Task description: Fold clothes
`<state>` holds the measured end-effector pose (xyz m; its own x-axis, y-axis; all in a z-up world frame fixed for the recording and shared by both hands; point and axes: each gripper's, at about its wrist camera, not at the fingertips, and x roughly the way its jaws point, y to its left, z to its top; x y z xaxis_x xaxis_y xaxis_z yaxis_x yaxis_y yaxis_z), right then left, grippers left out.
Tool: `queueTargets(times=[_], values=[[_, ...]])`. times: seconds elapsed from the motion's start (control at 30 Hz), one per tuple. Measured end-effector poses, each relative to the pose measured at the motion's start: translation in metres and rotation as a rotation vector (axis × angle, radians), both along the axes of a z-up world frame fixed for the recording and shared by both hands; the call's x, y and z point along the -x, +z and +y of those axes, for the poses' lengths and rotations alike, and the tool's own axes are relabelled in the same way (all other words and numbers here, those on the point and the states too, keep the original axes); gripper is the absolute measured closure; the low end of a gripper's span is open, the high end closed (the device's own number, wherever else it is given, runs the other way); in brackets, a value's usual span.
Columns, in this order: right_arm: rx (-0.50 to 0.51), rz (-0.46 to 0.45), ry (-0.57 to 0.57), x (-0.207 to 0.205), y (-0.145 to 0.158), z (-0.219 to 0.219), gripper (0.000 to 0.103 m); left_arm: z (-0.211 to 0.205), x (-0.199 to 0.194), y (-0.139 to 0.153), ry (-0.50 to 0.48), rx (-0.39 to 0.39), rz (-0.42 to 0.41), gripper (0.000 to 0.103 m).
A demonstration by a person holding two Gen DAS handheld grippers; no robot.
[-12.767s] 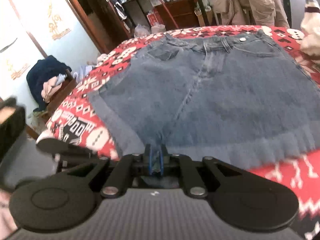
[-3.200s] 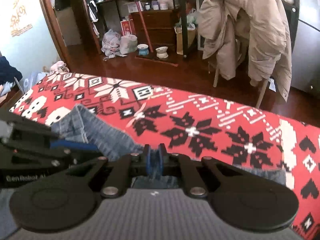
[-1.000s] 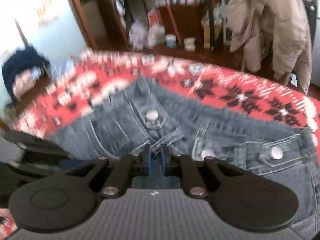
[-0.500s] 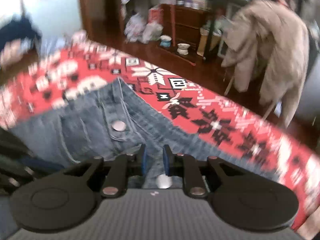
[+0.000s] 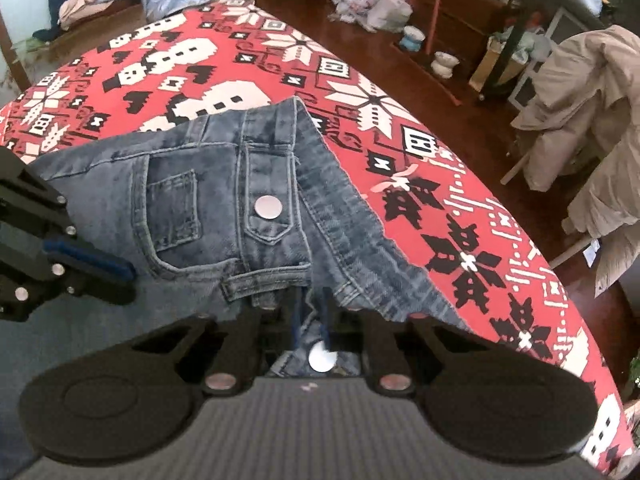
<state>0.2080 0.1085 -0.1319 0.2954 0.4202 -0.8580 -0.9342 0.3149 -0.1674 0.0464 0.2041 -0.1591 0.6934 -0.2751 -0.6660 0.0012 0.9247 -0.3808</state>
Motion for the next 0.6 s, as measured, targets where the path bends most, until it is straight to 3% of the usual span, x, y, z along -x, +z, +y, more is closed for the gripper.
queueTargets(times=[0.17, 0.37, 0.6], values=[[-0.071, -0.156, -0.108, 0.021, -0.008, -0.008, 0.098, -0.002, 0.001, 0.000, -0.012, -0.019, -0.007, 0.096], [-0.220, -0.187, -0.274, 0.012, -0.010, -0.025, 0.095, -0.005, 0.002, 0.000, -0.019, -0.042, -0.007, 0.096], [-0.319, 0.003, -0.343, 0.011, -0.008, -0.060, 0.088, -0.005, 0.001, 0.004, 0.001, -0.021, 0.007, 0.096]])
